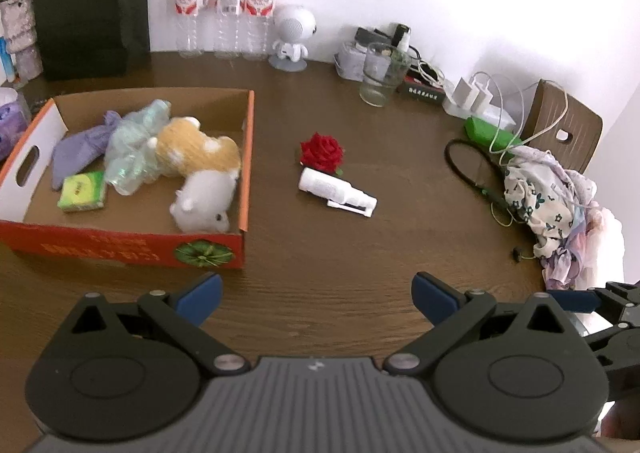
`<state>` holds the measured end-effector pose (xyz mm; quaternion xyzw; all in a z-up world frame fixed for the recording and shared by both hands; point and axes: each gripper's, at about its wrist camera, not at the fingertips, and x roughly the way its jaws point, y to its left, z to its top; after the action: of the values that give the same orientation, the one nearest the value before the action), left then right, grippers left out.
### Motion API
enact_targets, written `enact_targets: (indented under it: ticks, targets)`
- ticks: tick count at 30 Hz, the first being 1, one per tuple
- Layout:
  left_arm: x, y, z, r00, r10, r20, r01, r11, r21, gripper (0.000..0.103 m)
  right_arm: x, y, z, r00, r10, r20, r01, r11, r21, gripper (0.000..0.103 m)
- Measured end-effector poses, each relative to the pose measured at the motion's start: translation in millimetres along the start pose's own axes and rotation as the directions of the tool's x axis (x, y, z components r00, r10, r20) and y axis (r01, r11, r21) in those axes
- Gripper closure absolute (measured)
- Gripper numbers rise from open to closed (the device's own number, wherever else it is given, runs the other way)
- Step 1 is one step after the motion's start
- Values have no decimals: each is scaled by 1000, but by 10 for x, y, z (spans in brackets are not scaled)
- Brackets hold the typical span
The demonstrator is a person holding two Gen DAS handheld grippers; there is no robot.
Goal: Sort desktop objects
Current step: 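Withdraw both tools from the box toward the rose and spray bottle, then grasp the white spray bottle with the right tool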
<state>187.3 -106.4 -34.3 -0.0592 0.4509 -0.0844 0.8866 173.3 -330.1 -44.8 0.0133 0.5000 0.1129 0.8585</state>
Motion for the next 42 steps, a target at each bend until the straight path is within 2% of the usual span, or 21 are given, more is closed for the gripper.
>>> enact_targets:
  ticks: [10,15,23,28,34,42]
  targets:
    - [339,-133,58,998,18,-52,-18,1000,-4,0,290,-265,112,999,23,-47,-22,1000,3,0]
    - [490,-105,277,999,52,-15,-52,999,-6,0,438,-321,365,999,31,-19,-31,1000,-3,0]
    - [793,-155,674,995,81,52,-85,994,75,0,761,-362,871,997,37,65,-34,998,-60,0]
    - [1009,-151,856,993,96,73,-106,984,141,0,1001,-318,1047,996,47,76,-37,990,-133,0]
    - [1267,-110,1027,993,100,63,-109,978,176,5,1296,-244,1124,997,56,46,-45,976,-211,5]
    - [1492,-79,1096,997,72,23,-76,978,196,21,1571,-196,1207,996,85,21,-77,965,-249,11]
